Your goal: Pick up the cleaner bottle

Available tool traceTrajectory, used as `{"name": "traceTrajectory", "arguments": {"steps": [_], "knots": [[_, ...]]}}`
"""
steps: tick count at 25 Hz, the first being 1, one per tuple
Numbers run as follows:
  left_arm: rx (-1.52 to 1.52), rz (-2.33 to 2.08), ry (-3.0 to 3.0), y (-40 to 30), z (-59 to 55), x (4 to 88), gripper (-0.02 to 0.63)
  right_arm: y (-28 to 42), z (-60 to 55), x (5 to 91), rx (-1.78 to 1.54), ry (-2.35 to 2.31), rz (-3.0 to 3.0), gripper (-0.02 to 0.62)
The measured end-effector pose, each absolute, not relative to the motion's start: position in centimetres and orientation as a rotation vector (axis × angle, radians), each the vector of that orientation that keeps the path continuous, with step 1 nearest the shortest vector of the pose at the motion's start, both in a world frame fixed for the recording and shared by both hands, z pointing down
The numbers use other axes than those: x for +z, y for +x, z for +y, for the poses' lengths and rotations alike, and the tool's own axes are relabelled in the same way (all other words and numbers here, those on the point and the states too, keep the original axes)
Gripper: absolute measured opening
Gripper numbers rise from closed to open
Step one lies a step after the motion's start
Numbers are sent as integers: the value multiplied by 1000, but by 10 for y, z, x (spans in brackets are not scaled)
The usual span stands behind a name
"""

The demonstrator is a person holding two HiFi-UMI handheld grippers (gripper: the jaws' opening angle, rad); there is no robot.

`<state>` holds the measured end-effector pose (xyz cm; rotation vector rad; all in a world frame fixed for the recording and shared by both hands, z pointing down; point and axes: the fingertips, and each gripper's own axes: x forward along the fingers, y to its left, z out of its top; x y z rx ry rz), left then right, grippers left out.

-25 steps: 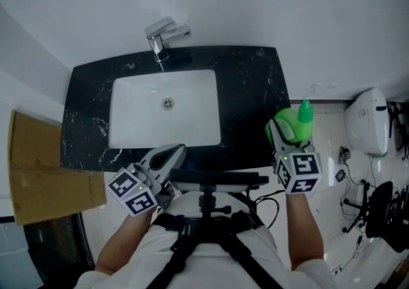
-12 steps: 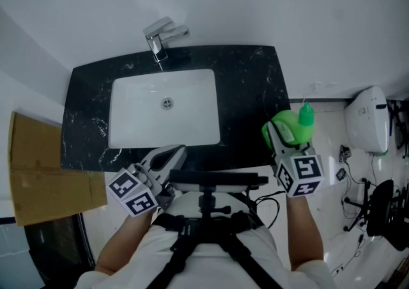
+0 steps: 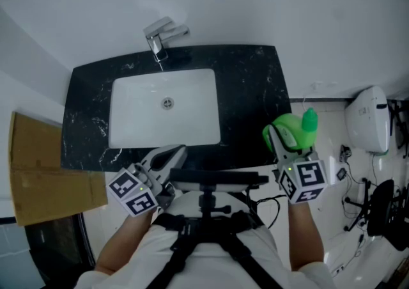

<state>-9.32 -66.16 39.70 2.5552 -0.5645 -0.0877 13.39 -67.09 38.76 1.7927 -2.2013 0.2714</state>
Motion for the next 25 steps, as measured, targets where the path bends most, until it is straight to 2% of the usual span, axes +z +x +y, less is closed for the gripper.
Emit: {"name": "traceTrajectory", "arguments": {"steps": [25], "knots": [[-69, -540, 2570, -89, -662, 396, 0, 136, -646, 364, 262, 1809, -2209, 163]]}}
